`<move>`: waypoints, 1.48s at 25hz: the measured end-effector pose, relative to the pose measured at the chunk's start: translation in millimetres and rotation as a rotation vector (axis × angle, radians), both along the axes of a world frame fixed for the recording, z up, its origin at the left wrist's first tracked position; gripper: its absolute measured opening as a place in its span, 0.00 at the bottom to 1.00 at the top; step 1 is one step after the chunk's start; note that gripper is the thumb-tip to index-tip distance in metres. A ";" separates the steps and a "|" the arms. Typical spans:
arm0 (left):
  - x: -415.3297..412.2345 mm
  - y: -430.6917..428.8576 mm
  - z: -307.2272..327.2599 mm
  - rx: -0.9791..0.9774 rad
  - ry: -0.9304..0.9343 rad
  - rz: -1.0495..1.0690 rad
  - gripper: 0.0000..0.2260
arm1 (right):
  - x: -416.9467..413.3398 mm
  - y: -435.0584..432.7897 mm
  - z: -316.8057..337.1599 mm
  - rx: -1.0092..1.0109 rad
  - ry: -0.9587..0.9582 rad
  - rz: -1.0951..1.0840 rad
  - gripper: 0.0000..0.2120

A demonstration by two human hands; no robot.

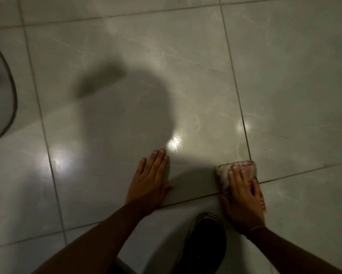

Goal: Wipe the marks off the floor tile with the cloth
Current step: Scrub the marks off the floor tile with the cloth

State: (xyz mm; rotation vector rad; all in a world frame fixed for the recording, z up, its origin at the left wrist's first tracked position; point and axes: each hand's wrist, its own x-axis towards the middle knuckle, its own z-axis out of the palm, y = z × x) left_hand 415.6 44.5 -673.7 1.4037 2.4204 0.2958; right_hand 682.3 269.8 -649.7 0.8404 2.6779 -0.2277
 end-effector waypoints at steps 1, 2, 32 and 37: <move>-0.2 0.4 0.0 0.001 0.000 -0.003 0.35 | 7.5 9.1 2.8 0.022 -0.027 -0.054 0.40; -0.2 0.4 0.0 0.002 0.000 -0.005 0.35 | 5.8 19.5 4.8 0.038 -0.046 -0.132 0.40; -12.4 -0.1 12.7 -0.058 -0.115 -0.064 0.36 | -151.9 7.2 -16.8 0.047 0.102 0.009 0.42; -10.9 -1.7 10.7 -0.046 -0.113 -0.060 0.36 | -4.0 18.0 3.1 0.028 -0.018 0.110 0.40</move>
